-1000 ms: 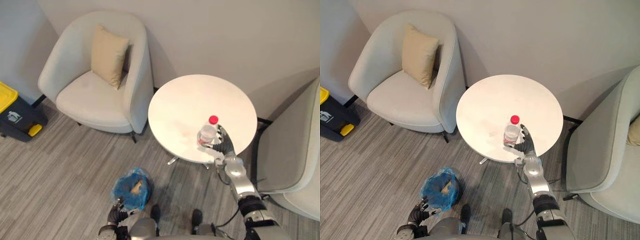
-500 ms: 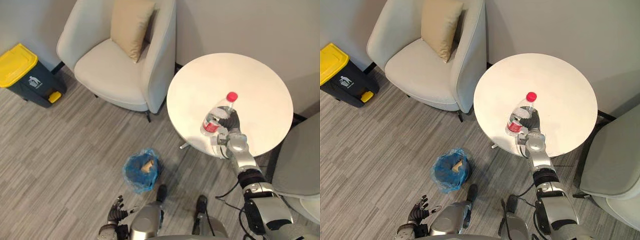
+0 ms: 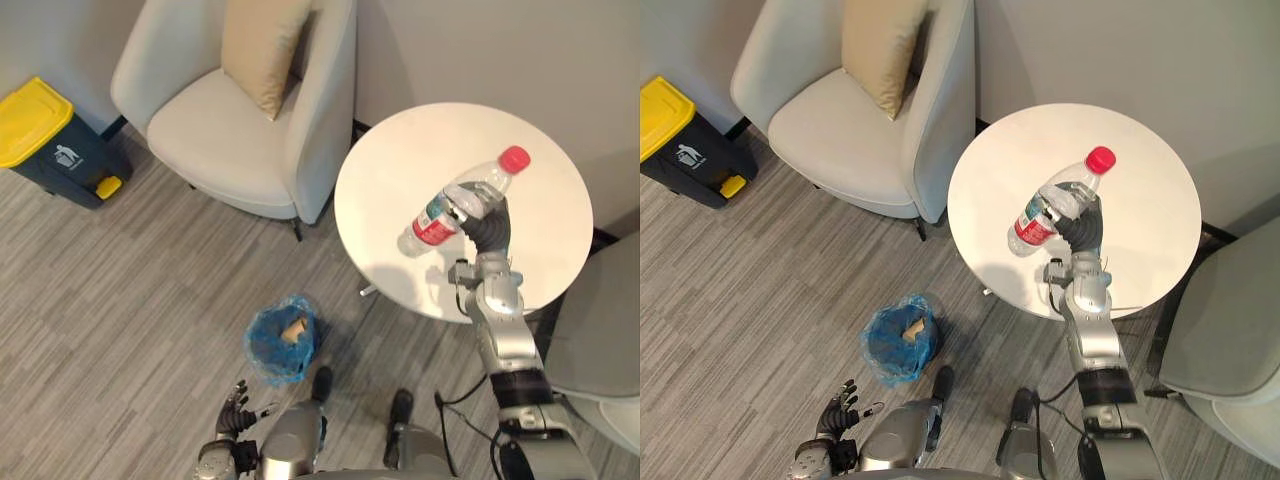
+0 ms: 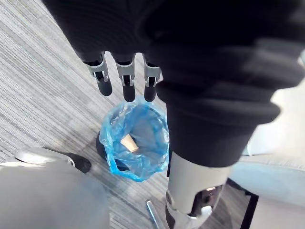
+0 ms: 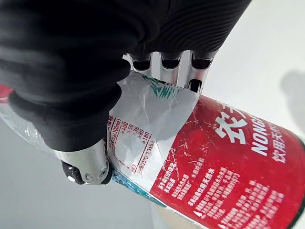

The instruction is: Gather rubbish on tea table into small bin, then transfer packed bag to large trash can.

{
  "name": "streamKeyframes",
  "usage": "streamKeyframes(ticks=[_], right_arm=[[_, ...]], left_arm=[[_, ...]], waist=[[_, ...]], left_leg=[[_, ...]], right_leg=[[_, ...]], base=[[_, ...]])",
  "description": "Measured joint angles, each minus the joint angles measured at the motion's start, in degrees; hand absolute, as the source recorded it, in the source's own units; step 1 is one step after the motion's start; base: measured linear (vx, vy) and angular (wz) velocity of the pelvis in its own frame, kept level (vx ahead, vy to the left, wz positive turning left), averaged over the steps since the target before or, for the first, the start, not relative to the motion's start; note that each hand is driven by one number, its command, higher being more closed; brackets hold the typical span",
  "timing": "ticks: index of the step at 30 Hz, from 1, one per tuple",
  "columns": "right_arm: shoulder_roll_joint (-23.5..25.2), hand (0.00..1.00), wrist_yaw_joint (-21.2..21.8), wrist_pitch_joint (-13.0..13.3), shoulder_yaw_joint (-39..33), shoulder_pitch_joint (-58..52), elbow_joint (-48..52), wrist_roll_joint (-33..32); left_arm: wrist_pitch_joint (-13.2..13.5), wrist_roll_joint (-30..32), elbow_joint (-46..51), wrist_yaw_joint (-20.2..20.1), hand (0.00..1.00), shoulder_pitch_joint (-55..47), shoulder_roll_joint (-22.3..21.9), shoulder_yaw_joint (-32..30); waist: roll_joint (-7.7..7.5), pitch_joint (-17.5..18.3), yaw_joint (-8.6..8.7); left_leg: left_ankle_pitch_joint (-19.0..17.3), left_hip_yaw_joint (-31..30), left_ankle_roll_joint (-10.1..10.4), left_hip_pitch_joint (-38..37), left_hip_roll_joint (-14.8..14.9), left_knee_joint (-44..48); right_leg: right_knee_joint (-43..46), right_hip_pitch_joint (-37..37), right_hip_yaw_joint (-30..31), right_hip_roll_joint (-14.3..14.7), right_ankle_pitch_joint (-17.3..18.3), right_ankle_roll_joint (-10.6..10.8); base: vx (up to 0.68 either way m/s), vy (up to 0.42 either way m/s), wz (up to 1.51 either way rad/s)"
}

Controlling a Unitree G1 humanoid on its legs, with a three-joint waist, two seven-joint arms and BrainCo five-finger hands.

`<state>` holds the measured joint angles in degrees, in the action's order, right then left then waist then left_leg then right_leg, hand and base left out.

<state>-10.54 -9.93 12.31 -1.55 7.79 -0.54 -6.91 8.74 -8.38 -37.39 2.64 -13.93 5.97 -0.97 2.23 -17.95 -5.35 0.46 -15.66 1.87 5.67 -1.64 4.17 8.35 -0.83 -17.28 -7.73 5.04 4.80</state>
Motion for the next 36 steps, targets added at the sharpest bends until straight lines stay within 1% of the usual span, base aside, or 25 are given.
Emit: streamKeyframes(ticks=[2,4,5,6,7,8,9,10,11,12,13,14,15,16,17,18,19,22,24,25,26,28,31,32,36], right_arm=[[0.3,1.0,0.9,0.4,0.5,-2.4,1.5,0.8],[0.3,1.0,1.5,0.6,1.7,-2.9,1.7,1.4],[0.4,1.0,1.6,0.7,2.2,-2.6,1.7,2.2],[0.7,1.0,1.7,0.7,3.1,-1.9,1.5,3.2],[0.8,1.0,1.8,0.7,4.0,-1.1,1.3,3.6],[1.0,1.0,1.9,0.7,4.8,0.0,1.4,4.8],[1.5,1.0,2.2,0.9,5.7,1.2,0.8,5.5],[1.8,1.0,2.4,1.0,6.4,1.6,0.0,6.4],[1.7,1.0,2.4,1.0,6.6,1.5,-0.5,7.0],[1.4,1.0,2.6,1.0,7.0,1.4,-1.2,7.6],[1.6,1.0,2.7,0.8,7.2,1.3,-2.9,7.8],[2.4,1.0,2.9,0.5,7.5,0.5,-4.5,8.7],[2.4,1.0,3.0,0.4,7.9,0.2,-5.2,9.0],[2.2,1.0,3.7,0.1,9.3,-0.4,-6.3,9.6],[2.2,1.0,4.3,0.0,10.2,-0.6,-7.4,9.8],[2.3,1.0,5.2,-0.4,11.5,-0.9,-8.6,9.8],[2.2,1.0,5.6,-0.6,12.6,-1.4,-9.9,9.8],[1.6,1.0,6.7,-1.6,14.2,-2.2,-10.1,9.9],[0.4,1.0,7.5,-1.6,15.3,-2.2,-10.1,10.7],[0.1,1.0,7.6,-1.6,15.5,-2.2,-10.1,11.1],[-1.1,1.0,7.8,-1.6,16.0,-1.0,-10.3,12.0],[-2.3,1.0,7.9,-1.6,18.8,4.9,-13.1,12.7],[-3.4,1.0,7.9,-1.6,21.1,10.3,-15.7,14.3],[-3.6,1.0,7.8,-1.6,21.6,11.0,-16.5,14.4],[-5.9,1.0,6.2,-1.5,23.3,19.1,-23.5,18.9]], left_arm=[[0.0,0.0,0.4,0.0,0.0,0.0,0.0,-0.1],[0.0,0.0,1.0,0.0,0.0,0.1,0.0,0.2],[0.0,0.0,1.3,0.0,0.0,0.4,-0.1,0.3],[0.1,0.0,2.2,0.0,0.0,0.3,-0.4,0.2],[0.3,0.0,2.7,-0.1,0.0,0.3,-0.6,0.3],[0.3,0.0,3.1,-0.1,0.0,0.4,-1.1,0.4],[0.3,0.0,3.1,-0.2,0.0,0.9,-1.6,1.0],[0.3,0.1,2.9,-0.5,0.0,0.8,-1.6,1.8],[0.3,0.1,2.9,-0.7,0.0,0.9,-1.7,2.1],[0.4,0.1,2.7,-1.2,0.0,0.9,-2.0,2.1],[0.4,0.1,1.7,-1.2,0.0,1.8,-1.7,2.4],[0.4,0.1,1.0,-1.3,0.0,1.7,-1.0,3.6],[0.5,0.1,1.0,-1.3,0.0,1.7,-0.7,3.8],[0.6,0.2,0.9,-1.3,0.0,1.7,-0.4,4.4],[0.5,0.5,0.7,-1.3,0.0,1.7,0.1,4.9],[0.5,1.7,0.6,-1.3,0.0,1.7,1.3,6.0],[0.5,2.6,0.6,-1.4,0.0,1.8,2.2,7.0],[0.6,3.3,0.2,-1.4,0.0,2.1,2.8,7.1],[0.7,3.4,-1.2,-1.3,0.0,3.2,2.9,7.7],[0.7,3.4,-1.5,-1.4,0.0,3.5,3.0,7.7],[0.8,3.4,-2.0,-1.3,0.0,5.0,3.1,7.7],[1.5,2.9,-2.0,-1.0,0.0,6.2,3.0,6.8],[1.7,1.3,-2.2,0.2,0.0,8.6,2.5,5.9],[1.8,1.1,-2.5,0.2,0.0,9.0,2.2,5.8],[3.0,-2.0,-4.9,1.8,0.0,14.7,1.2,6.1]], waist=[[-0.3,0.2,0.16],[-0.64,0.4,-0.09],[-0.69,0.4,-0.15],[-0.68,0.4,-0.26],[-0.7,0.5,-0.34],[-0.81,0.5,-0.15],[-0.92,0.6,-0.11],[-1.22,1.1,0.04],[-1.03,1.4,0.26],[-0.32,1.8,0.52],[-0.92,1.9,0.55],[-1.86,2.5,0.74],[-2.06,2.6,0.99],[-2.14,2.6,1.29],[-2.1,2.6,1.36],[-1.84,2.5,1.66],[-1.53,2.3,2.45],[-1.51,2.2,3.15],[-1.54,2.2,3.21],[-1.53,2.0,3.22],[-0.94,0.7,3.42],[-0.31,-1.3,2.3],[0.49,-4.8,1.49],[0.76,-4.9,1.47],[1.3,-5.5,1.38]], left_leg=[[0.9,-2.4,0.5,0.6,-0.4,-0.1],[3.4,-1.1,0.3,2.0,-1.0,0.1],[4.8,2.9,-0.7,2.9,-1.5,0.6],[6.6,11.4,-3.2,3.8,-1.6,0.9],[8.0,16.8,-5.2,3.9,-1.6,0.5],[7.5,21.3,-6.6,3.8,-1.4,0.0],[1.9,30.6,-10.1,4.3,0.9,5.0],[-3.3,36.1,-9.4,4.3,3.9,11.2],[-4.8,36.8,-7.2,3.6,5.1,12.6],[-7.3,35.9,-3.9,2.5,6.1,11.6],[-8.7,35.4,-3.5,1.6,5.1,10.7],[-10.1,35.0,-3.8,1.7,3.6,11.7],[-11.0,34.6,-4.0,1.9,3.0,13.0],[-12.9,34.1,-4.8,2.4,2.0,15.8],[-13.8,33.7,-5.7,2.7,1.4,17.5],[-14.6,32.7,-6.5,3.3,1.1,19.4],[-15.0,30.9,-6.6,3.8,1.0,20.4],[-14.9,27.7,-6.6,4.8,-0.3,20.6],[-14.4,24.9,-6.6,6.3,-2.3,21.4],[-14.4,24.0,-6.6,7.1,-2.8,22.2],[-14.5,23.3,-6.6,9.7,-2.8,25.2],[-14.3,23.1,-6.3,14.8,-1.3,27.6],[-13.7,22.5,-5.3,18.0,-0.3,29.2],[-13.7,22.1,-5.3,18.9,-0.3,29.4],[-14.3,20.8,-4.2,30.4,0.4,35.8]], right_leg=[[0.9,0.5,-3.1,-0.5,1.2,0.0],[1.9,0.8,-6.5,-1.5,2.0,-0.4],[2.0,1.0,-7.7,-2.2,2.1,-0.5],[2.1,1.6,-9.6,-2.7,2.1,-0.5],[2.4,1.8,-10.4,-3.0,2.1,-0.5],[2.1,1.9,-11.5,-3.7,2.1,-0.9],[3.0,1.9,-12.9,-4.2,2.2,-0.9],[3.8,2.1,-13.8,-4.8,2.5,-0.6],[4.1,2.4,-14.1,-4.8,2.8,-0.1],[5.1,2.5,-14.3,-4.6,3.5,0.2],[7.8,2.0,-14.1,-6.1,4.8,0.8],[11.1,1.1,-13.9,-8.4,5.9,2.0],[13.0,0.9,-13.9,-9.3,6.5,2.8],[18.3,-0.5,-12.6,-11.8,7.3,3.4],[24.2,-3.1,-9.8,-13.5,7.5,3.1],[31.4,-7.6,-3.2,-13.4,8.4,2.0],[33.9,-9.9,2.7,-11.2,9.5,1.4],[31.1,-13.3,8.3,-7.8,10.8,1.4],[23.9,-14.6,12.2,-5.8,10.4,1.9],[22.0,-14.7,12.5,-5.5,9.9,2.2],[21.8,-15.6,12.3,-5.1,6.7,2.8],[22.8,-19.5,12.2,-3.7,6.3,2.1],[24.3,-22.4,11.4,-3.0,5.9,1.0],[24.8,-23.1,11.0,-3.0,6.1,0.8],[32.6,-34.4,10.0,-3.3,7.5,-1.1]], base=[[0.01,-0.053,0.91],[-0.01,-0.048,0.95],[-0.05,0.025,0.81],[-0.08,0.046,0.8],[-0.1,0.053,0.74],[-0.12,0.092,0.55],[-0.07,0.083,0.55],[-0.03,0.089,0.44],[0.03,0.049,0.38],[0.02,0.097,0.31],[0.01,0.148,0.3],[0.02,0.19,0.28],[0.03,0.204,0.27],[0.02,0.18,0.2],[0.0,0.19,0.25],[0.01,0.153,0.44],[0.02,0.119,0.62],[0.04,0.04,0.76],[0.07,-0.025,0.97],[0.05,-0.098,1.34],[0.02,-0.089,0.97],[-0.02,-0.106,0.36],[-0.07,-0.13,0.04],[-0.11,-0.117,0.21],[-0.15,-0.093,0.21]])
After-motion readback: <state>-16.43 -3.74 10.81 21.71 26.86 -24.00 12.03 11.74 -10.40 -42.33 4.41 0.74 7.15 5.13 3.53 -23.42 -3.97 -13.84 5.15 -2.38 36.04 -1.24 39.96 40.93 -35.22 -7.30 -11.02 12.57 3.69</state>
